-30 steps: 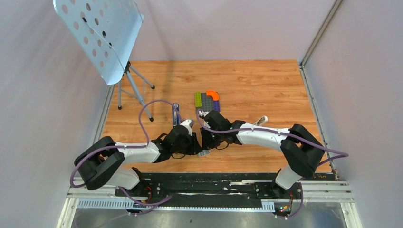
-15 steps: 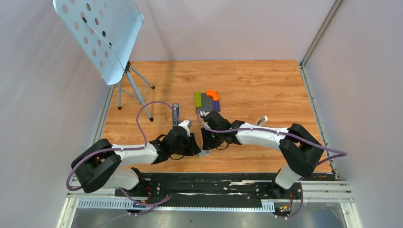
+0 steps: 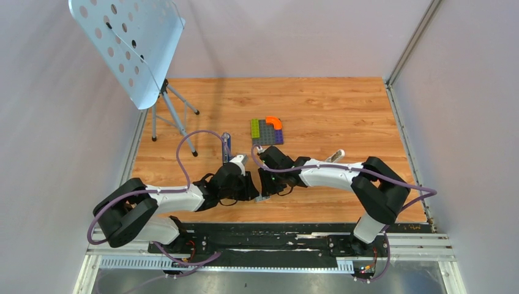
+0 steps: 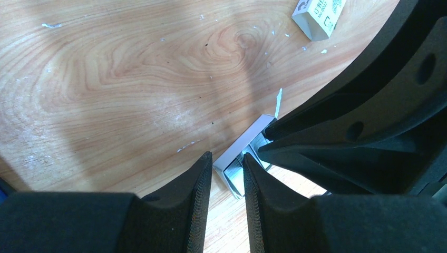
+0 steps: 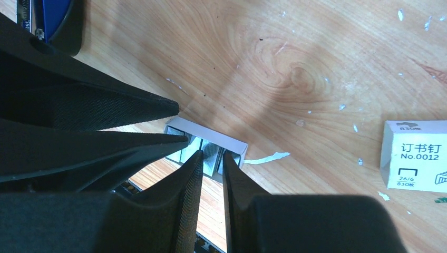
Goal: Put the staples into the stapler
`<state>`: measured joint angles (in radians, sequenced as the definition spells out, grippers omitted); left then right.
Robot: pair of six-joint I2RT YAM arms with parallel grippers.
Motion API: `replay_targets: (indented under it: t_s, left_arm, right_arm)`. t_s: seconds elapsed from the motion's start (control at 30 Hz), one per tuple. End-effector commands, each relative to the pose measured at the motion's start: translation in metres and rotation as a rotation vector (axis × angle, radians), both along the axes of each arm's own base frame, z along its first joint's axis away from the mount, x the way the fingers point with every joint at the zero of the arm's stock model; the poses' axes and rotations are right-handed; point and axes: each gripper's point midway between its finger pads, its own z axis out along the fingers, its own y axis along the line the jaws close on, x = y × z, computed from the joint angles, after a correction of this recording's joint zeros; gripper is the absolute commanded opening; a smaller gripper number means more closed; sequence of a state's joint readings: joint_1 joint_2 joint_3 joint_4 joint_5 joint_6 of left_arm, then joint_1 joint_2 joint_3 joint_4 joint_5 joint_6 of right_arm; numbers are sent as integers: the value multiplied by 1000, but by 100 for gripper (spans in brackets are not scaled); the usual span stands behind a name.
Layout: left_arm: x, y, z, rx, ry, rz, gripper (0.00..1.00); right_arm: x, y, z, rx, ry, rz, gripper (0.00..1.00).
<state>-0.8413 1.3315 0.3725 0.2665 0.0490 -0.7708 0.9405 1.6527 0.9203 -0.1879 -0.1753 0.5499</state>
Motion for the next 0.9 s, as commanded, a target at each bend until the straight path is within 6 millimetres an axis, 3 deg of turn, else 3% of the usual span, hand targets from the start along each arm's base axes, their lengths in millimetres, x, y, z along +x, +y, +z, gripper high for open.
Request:
replay_targets:
  t_s: [0.0, 0.33, 0.87]
  left_arm:
    - [-6, 12, -17, 54, 32, 12, 31]
    - [-7, 14, -21, 65, 37, 10, 29]
    - [-6, 16, -22, 80, 34, 11, 29]
  right_arm:
    - [-6, 2, -6, -25, 22, 6, 23]
    - [-8, 16, 1, 70, 29, 16, 23]
    - [4, 5, 35, 117, -86, -31, 22]
